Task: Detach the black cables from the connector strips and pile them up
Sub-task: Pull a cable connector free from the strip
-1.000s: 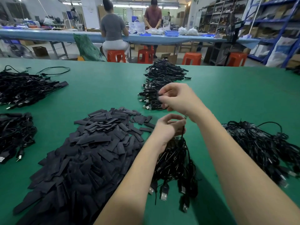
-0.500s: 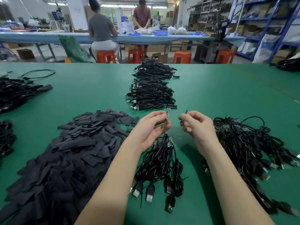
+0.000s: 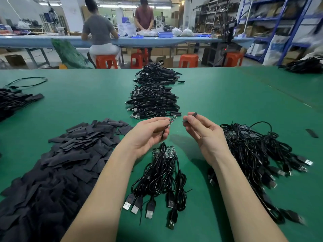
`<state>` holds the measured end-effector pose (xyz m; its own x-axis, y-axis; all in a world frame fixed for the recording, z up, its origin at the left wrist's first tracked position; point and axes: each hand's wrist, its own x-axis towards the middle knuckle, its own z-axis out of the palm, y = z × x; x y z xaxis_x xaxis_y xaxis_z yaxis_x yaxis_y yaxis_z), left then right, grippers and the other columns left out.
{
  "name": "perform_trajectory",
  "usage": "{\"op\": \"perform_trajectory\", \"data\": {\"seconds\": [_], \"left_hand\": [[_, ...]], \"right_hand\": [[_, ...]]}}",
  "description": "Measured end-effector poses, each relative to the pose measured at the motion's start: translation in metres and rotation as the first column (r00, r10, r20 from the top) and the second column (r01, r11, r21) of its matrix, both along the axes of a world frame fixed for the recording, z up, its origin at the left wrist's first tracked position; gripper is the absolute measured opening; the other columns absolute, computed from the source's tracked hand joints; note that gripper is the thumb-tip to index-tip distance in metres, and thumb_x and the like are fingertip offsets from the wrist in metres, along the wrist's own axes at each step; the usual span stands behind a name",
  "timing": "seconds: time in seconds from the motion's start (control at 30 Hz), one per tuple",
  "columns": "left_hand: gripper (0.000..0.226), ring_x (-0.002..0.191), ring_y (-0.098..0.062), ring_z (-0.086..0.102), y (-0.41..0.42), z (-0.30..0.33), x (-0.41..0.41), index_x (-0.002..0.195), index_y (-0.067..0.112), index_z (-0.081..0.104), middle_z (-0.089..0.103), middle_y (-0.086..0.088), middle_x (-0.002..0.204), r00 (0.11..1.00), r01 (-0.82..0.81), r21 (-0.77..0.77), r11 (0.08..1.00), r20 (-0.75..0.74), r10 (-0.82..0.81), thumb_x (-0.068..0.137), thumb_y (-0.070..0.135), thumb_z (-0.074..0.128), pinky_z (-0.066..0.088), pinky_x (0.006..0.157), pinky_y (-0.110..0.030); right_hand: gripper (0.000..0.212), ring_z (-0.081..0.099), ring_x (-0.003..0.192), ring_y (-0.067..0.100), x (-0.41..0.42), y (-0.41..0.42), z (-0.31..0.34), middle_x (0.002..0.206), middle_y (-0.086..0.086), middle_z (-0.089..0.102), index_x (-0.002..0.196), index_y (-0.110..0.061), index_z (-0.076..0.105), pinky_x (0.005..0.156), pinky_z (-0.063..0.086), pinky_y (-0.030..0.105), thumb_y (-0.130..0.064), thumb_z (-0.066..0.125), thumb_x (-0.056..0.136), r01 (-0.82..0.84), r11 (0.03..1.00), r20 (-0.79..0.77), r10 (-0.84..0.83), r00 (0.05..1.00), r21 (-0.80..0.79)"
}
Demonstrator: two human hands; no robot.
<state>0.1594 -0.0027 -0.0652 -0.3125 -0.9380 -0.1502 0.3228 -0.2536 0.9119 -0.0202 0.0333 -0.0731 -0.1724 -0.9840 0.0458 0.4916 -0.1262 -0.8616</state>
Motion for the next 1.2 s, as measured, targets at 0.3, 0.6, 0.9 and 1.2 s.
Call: {"op": "perform_trajectory", "data": {"seconds": [0.3, 0.6, 0.9, 1.2], "left_hand": [[0.012, 0.060, -0.008, 0.061, 0.0030, 0.0074, 0.0042, 0.103, 0.003, 0.072, 0.068, -0.004, 0.074, 0.992, 0.096, -0.001, 0.995, 0.086, -0.095, 0.094, 0.005, 0.064, 0.053, 0.057, -0.016], [0.012, 0.058, -0.006, 0.059, 0.0049, 0.0081, 0.0014, 0.101, 0.006, 0.072, 0.067, -0.001, 0.073, 0.988, 0.145, 0.017, 0.989, 0.040, -0.146, 0.095, 0.009, 0.062, 0.051, 0.054, -0.014], [0.014, 0.060, -0.006, 0.059, 0.0054, 0.0084, 0.0014, 0.104, 0.005, 0.072, 0.067, -0.002, 0.074, 0.986, 0.153, 0.011, 0.988, 0.059, -0.154, 0.093, 0.008, 0.064, 0.051, 0.056, -0.015], [0.012, 0.061, -0.006, 0.060, 0.0055, 0.0072, 0.0054, 0.098, 0.009, 0.075, 0.067, -0.001, 0.075, 0.981, 0.173, -0.046, 0.984, 0.097, -0.168, 0.094, 0.008, 0.064, 0.052, 0.058, -0.015]], "right_hand": [[0.015, 0.073, 0.082, 0.013, 0.0007, 0.0039, 0.0048, 0.091, 0.010, 0.078, 0.087, -0.010, 0.081, 0.075, 0.057, 0.018, -0.007, 0.077, 0.074, -0.031, 0.999, 0.118, 0.034, 0.992, -0.030], [0.017, 0.074, 0.084, 0.014, 0.0071, 0.0044, 0.0057, 0.092, 0.008, 0.078, 0.089, -0.011, 0.079, 0.076, 0.057, 0.019, -0.006, 0.074, 0.073, -0.055, 0.995, 0.160, 0.068, 0.985, -0.080], [0.018, 0.074, 0.087, 0.015, 0.0065, 0.0037, 0.0049, 0.094, 0.009, 0.077, 0.092, -0.010, 0.077, 0.078, 0.057, 0.019, -0.006, 0.074, 0.075, -0.063, 0.994, 0.148, 0.076, 0.986, -0.088], [0.016, 0.074, 0.091, 0.015, 0.0058, 0.0039, 0.0049, 0.097, 0.009, 0.078, 0.087, -0.014, 0.081, 0.081, 0.057, 0.020, -0.006, 0.075, 0.075, -0.081, 0.990, 0.103, 0.093, 0.990, -0.114]]}}
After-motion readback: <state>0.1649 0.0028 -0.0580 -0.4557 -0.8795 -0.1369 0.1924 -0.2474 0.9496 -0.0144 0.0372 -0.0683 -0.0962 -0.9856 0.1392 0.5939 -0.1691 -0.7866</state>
